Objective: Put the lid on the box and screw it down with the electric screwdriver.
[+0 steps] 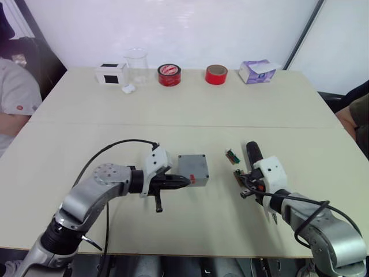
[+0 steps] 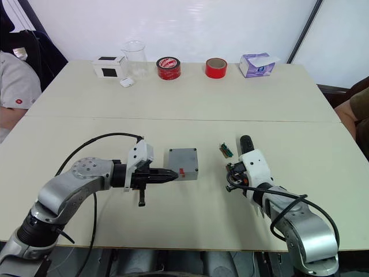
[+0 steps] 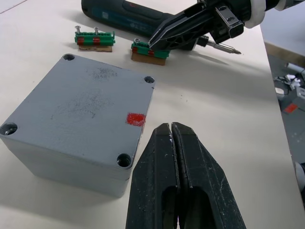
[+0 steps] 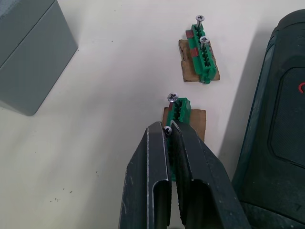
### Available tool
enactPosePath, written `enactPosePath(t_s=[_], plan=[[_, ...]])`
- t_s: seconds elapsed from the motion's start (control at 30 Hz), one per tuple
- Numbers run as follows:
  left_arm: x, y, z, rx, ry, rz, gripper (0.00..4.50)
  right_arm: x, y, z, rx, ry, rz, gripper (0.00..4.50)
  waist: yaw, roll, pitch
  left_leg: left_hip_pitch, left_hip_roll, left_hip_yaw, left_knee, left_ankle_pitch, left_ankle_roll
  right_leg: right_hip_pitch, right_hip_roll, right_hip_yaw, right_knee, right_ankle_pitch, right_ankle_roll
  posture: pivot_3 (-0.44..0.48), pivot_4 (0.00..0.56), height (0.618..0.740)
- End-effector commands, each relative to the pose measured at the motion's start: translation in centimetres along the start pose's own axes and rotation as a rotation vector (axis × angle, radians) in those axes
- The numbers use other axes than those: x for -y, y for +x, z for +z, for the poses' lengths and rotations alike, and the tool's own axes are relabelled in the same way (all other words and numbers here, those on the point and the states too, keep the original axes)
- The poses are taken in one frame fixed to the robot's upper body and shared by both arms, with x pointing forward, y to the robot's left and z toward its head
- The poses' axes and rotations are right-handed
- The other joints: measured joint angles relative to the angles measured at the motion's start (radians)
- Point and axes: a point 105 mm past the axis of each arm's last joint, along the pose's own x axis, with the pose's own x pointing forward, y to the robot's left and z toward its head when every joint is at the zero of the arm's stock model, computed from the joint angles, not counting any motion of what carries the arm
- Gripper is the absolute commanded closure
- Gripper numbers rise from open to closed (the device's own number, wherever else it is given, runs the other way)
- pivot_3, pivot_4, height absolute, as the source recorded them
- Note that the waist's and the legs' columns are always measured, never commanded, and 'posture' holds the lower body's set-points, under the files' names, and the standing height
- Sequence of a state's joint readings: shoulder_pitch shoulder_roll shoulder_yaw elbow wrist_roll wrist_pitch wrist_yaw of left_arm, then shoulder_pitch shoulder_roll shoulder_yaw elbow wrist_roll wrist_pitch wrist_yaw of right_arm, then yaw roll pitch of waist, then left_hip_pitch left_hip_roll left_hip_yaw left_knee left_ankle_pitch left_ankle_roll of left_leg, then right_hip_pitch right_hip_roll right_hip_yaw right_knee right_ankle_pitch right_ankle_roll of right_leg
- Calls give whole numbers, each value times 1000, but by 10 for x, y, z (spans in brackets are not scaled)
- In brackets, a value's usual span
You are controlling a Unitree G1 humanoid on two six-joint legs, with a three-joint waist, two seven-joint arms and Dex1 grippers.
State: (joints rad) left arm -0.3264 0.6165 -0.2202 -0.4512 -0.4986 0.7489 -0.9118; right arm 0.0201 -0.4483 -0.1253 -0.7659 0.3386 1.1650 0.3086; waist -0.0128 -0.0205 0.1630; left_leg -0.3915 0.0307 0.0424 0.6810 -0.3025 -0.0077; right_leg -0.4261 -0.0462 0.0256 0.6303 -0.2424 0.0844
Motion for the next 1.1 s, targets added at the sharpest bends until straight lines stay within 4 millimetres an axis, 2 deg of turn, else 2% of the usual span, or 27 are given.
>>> enactPosePath(t_s=[0.03,0.43,0.67,0.83,0.93,1.1], plan=[[1,1,8,26,42,-5,4500,0,-4,11,49,-30,-11,4417,0,0,0,0,0,0,0,0,0,0,0,0,0,0,0,0,150,740],[-1,1,6,33,16,-3,4500,-2,-17,29,147,-8,29,4417,0,0,0,0,0,0,0,0,0,0,0,0,0,0,0,0,150,740],[-8,-2,5,41,-1,15,4500,-2,-22,37,185,28,48,4417,0,0,0,0,0,0,0,0,0,0,0,0,0,0,0,0,150,740],[-21,-15,11,88,-52,60,4500,-23,-20,64,296,29,191,4417,-3,1,1,0,1,0,0,0,0,0,1,0,0,0,0,0,150,740],[-31,-32,21,128,-83,100,4500,-41,-9,84,354,46,323,4417,-7,0,2,0,1,0,0,0,0,-1,1,0,0,0,0,0,150,740],[-35,-49,33,162,-101,146,4500,-51,12,90,345,41,390,4417,1,1,3,-1,1,-1,-1,0,0,-1,1,-1,0,0,0,0,150,740]])
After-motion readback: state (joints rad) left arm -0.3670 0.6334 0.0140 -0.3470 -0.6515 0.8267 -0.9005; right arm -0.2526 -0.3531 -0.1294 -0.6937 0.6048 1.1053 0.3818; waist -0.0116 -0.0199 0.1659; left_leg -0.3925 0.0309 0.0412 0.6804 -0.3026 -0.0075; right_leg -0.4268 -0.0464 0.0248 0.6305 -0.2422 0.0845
